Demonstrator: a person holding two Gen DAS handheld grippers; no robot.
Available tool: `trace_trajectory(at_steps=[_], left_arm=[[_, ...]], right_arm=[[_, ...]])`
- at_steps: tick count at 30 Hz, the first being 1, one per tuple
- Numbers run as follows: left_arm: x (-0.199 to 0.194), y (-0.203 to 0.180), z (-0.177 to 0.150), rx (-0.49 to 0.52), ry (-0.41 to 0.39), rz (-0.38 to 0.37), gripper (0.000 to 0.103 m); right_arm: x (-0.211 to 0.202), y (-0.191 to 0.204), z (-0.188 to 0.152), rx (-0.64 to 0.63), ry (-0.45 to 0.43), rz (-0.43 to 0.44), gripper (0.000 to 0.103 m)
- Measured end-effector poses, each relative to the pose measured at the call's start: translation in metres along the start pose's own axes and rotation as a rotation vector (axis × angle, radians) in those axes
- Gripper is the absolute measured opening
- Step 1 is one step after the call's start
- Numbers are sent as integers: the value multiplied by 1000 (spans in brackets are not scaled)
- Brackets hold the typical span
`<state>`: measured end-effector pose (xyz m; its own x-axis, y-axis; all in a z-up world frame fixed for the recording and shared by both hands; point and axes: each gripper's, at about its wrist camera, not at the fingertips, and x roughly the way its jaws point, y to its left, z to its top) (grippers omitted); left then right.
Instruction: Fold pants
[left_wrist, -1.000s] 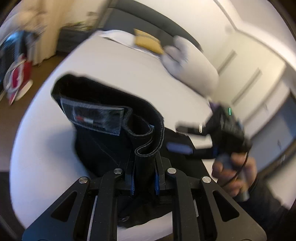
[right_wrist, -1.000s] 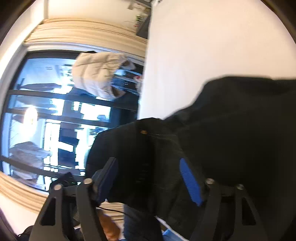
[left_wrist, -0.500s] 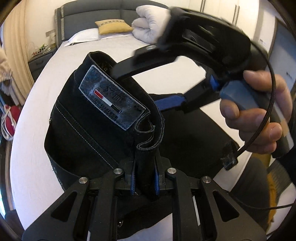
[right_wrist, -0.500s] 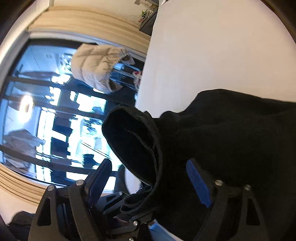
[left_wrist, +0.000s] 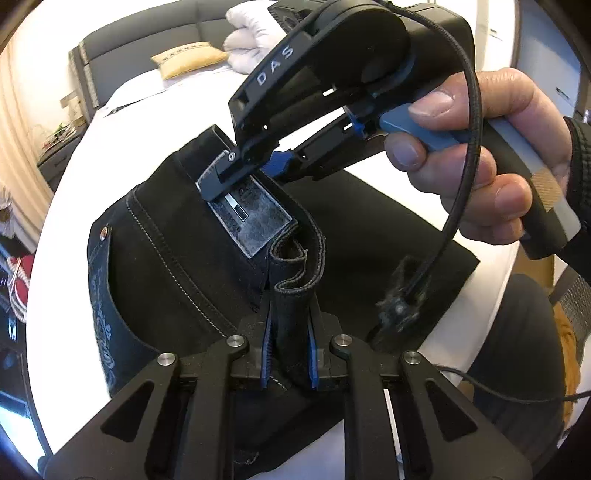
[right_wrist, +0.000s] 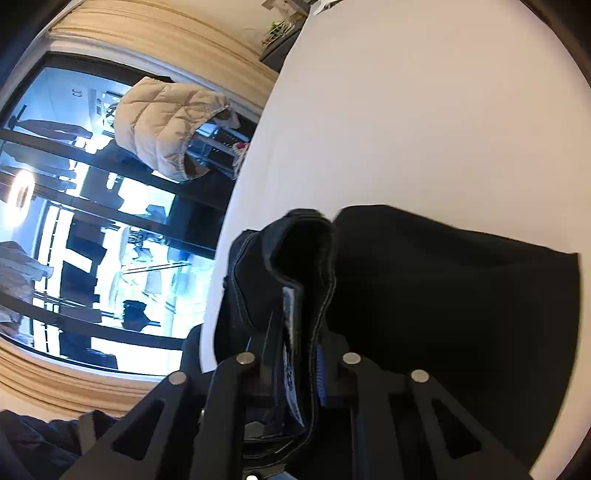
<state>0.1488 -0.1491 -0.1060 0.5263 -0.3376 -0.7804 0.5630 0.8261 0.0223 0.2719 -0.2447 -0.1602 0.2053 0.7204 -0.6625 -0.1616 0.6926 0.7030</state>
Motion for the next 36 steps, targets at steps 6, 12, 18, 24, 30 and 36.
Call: trace_trajectory(at_steps=[6, 12, 18, 24, 30, 36], left_arm=[[13, -36, 30, 58, -17, -68, 13], [33, -89, 66, 127, -26, -114, 13], [60, -124, 71, 173, 18, -135, 13], [80, -125, 65, 171, 50, -119, 14], [76, -124, 74, 177, 92, -162, 26], [26, -71, 75, -3, 81, -276, 26]], right_arm=[[-42, -33, -1, 45, -47, -41, 15], [-75, -78, -5, 107, -63, -61, 14], [-78, -119, -18, 168, -55, -64, 14], [-64, -143, -24, 209, -86, -22, 14], [-63, -159, -31, 268, -118, 57, 16], [-109, -129, -40, 251, -236, -89, 37]])
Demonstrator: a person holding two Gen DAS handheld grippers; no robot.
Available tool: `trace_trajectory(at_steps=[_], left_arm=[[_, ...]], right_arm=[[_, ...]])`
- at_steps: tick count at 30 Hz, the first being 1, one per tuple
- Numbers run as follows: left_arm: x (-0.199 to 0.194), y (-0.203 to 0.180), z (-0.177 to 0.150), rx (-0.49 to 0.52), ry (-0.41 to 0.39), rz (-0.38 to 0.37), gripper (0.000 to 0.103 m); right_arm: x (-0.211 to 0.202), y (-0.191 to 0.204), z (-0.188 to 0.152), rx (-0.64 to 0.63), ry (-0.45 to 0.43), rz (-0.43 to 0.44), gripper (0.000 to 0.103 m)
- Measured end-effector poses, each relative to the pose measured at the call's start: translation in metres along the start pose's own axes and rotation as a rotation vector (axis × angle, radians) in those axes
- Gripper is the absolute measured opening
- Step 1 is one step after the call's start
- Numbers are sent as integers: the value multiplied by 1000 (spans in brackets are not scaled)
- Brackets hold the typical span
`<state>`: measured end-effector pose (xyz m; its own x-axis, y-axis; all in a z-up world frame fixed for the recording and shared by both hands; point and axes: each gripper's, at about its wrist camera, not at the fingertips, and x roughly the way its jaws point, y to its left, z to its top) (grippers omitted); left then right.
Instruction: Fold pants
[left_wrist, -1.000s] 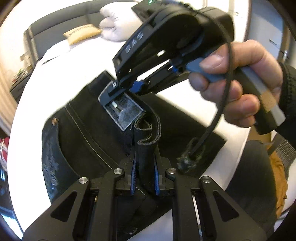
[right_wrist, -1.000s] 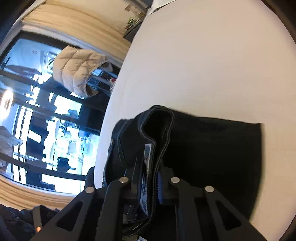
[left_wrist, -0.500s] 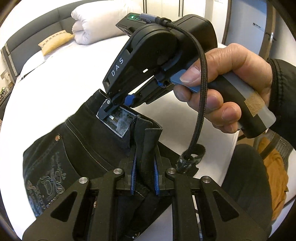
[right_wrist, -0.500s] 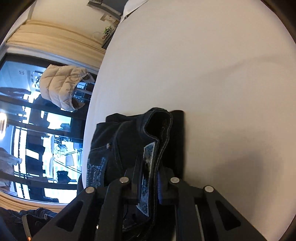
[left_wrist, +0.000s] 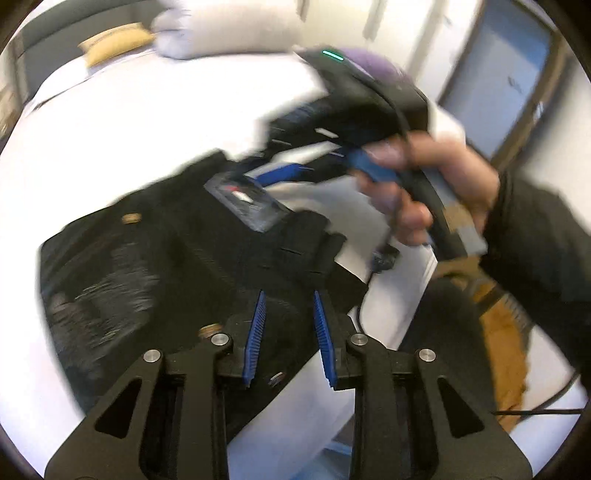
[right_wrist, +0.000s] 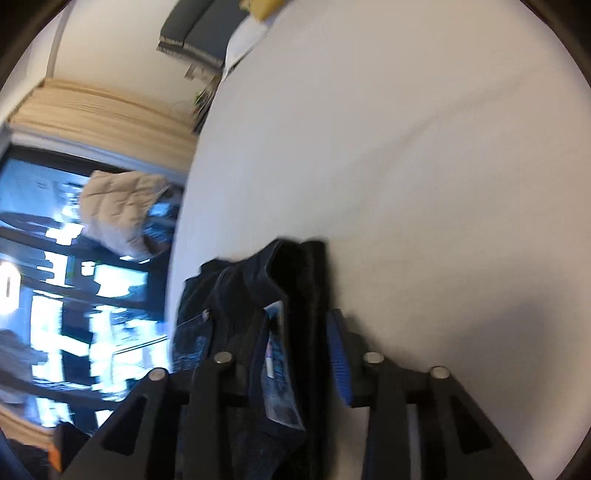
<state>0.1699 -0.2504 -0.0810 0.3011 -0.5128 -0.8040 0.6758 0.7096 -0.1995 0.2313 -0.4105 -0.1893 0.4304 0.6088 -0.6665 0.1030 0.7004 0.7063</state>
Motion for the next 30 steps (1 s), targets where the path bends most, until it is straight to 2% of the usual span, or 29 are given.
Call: trace_trajectory(at_steps=[2, 4, 6, 7, 10, 12, 14, 17, 22, 24, 26, 30], left_arm=[[-19, 21, 7, -64, -45, 15, 26], [-19, 50, 17, -101, -80, 29, 26], [-12, 80, 27, -154, -90, 42, 26], [-5, 92, 29, -179, -76, 39, 26], [21, 130, 16, -212, 8, 55, 26], [39, 140, 0, -248, 52, 49, 25], [35, 145, -14, -252, 30, 60, 25], [20, 127, -33, -214, 4, 100, 25], [13, 100, -65, -57, -64, 160, 25], [7, 101, -72, -41, -78, 153, 26], [4, 102, -80, -47, -91, 141, 26], [10, 92, -82, -27, -97, 146, 25]], right_arm=[[-12, 14, -7, -19, -14, 63, 34], [-13, 34, -15, -83, 9, 92, 20], [-4, 51, -24, -141, 59, 82, 19], [5, 54, -30, -158, 95, 49, 18], [31, 37, -45, -107, 193, -12, 16], [34, 26, -53, -89, 180, -26, 1], [27, 18, -60, -43, 144, 21, 1], [17, 13, -70, -45, 111, 39, 1], [9, 13, -83, -24, 94, 67, 2], [1, 15, -92, -24, 74, 81, 4], [-2, 14, -103, -21, 67, 111, 11], [3, 7, -119, -25, 59, 111, 11]])
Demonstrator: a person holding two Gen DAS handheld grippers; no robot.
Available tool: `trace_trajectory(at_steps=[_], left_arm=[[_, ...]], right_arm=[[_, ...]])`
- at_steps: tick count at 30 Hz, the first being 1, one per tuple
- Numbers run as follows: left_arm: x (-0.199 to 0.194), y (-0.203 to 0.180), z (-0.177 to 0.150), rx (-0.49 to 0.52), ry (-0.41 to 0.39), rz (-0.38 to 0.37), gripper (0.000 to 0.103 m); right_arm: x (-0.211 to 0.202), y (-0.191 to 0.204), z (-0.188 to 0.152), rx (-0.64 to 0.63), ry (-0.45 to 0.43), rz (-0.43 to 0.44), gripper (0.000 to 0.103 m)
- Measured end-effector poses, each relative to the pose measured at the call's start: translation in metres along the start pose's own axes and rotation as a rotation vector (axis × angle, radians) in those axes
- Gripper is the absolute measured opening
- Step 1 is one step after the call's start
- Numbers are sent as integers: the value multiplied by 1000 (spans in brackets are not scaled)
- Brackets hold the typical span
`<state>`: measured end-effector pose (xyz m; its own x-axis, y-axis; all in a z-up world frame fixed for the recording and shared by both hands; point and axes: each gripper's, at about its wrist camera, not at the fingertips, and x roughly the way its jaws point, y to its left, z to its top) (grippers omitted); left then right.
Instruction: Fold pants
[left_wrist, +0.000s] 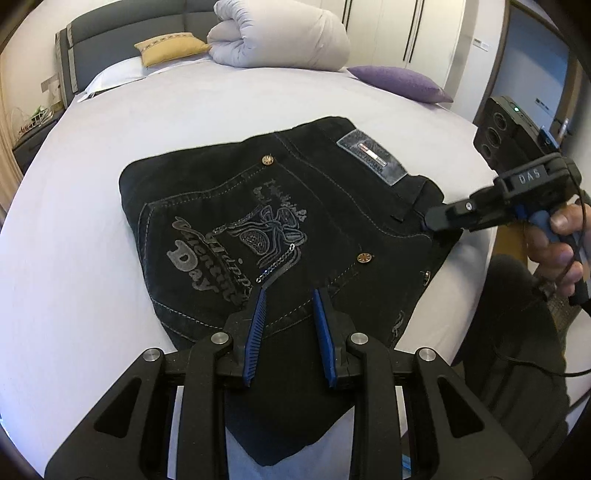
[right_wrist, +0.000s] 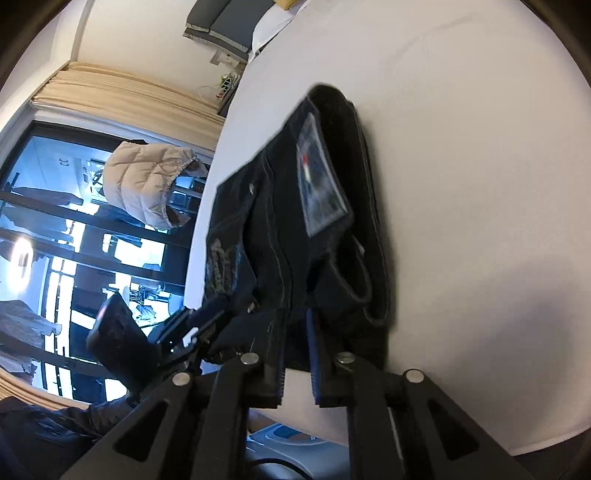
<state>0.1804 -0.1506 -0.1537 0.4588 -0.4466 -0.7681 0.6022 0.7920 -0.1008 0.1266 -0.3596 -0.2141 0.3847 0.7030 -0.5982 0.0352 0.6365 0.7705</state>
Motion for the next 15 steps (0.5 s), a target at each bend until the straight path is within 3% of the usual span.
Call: trace_trajectory(at_steps=[5, 7, 10, 11, 12, 14, 15], left_arm=[[-1, 9, -1, -23, -8, -25, 25], [-7, 9, 4, -27, 20, -16, 26], [-30, 12, 19, -59, 50, 9, 26], [-40, 15, 25, -76, 40, 31, 32], [-52, 19, 31, -93, 12, 64, 60], [-68, 30, 41, -127, -42, 131, 100], [-74, 38, 46, -147, -71, 168, 101]], right_arm=[[-4, 3, -2, 0, -23, 8, 9], [-16, 14, -1, -27, -44, 4, 15], [-42, 25, 1, -44, -137, 34, 60], [-53, 26, 4, -45, -179, 32, 65], [-62, 24, 10, -40, -212, 36, 69], [-67, 16, 23, -11, -226, 12, 69], [-65, 11, 31, 5, -217, -4, 71]])
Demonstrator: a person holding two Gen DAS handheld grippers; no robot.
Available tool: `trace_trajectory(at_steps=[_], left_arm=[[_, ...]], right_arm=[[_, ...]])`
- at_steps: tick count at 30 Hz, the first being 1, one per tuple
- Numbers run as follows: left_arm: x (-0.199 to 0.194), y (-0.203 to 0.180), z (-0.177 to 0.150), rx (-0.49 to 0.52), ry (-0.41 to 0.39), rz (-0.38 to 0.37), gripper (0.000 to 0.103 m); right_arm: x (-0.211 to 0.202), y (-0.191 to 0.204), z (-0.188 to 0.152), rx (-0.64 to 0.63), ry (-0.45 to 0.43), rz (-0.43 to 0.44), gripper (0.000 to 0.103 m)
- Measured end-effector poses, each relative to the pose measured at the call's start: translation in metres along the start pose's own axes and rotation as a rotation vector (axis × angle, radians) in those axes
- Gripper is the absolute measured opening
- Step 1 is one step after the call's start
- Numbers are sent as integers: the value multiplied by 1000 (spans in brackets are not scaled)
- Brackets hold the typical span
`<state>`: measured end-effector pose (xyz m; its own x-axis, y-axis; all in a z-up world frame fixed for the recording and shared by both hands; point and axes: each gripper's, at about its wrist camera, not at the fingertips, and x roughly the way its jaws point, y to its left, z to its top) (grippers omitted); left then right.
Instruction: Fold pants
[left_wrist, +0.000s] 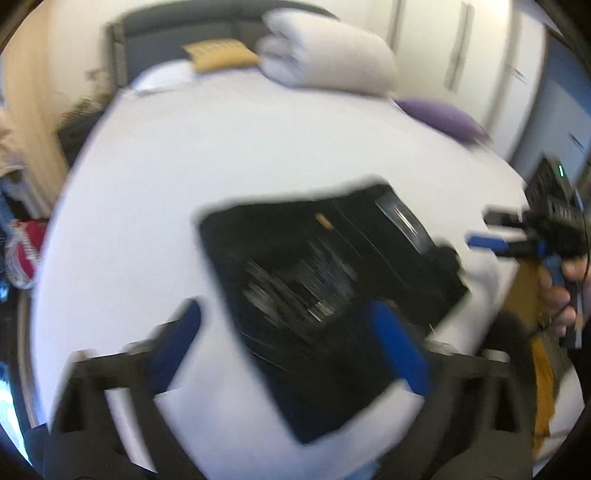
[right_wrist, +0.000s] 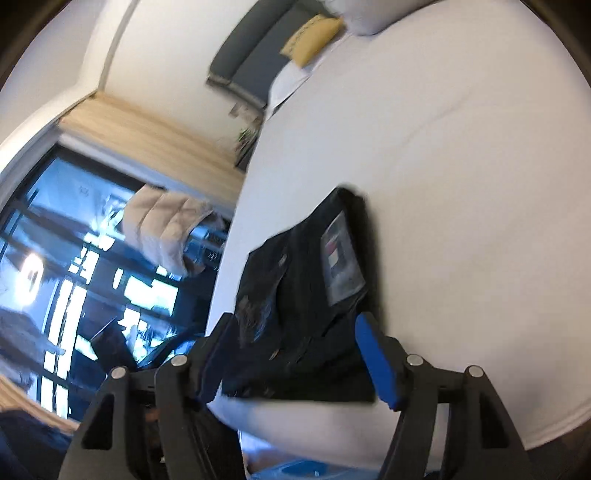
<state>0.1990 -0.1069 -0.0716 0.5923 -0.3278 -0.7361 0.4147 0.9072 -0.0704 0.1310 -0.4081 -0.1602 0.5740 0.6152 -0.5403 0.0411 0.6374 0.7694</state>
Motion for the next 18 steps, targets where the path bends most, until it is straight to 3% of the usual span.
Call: trace_trajectory(at_steps=[3, 8, 14, 18], left_arm=[[16, 21, 9, -51, 53, 20, 101], [63, 54, 2, -212, 226, -44, 100], [96, 50, 3, -228, 313, -93, 100], [110, 40, 7, -215, 342, -131, 98]], right_arm=[[16, -12, 15, 19, 35, -1, 71], [55, -32, 32, 61, 136, -11, 71], [78, -31, 41, 46, 208, -24, 72], [87, -21, 42, 3, 244, -49, 79]])
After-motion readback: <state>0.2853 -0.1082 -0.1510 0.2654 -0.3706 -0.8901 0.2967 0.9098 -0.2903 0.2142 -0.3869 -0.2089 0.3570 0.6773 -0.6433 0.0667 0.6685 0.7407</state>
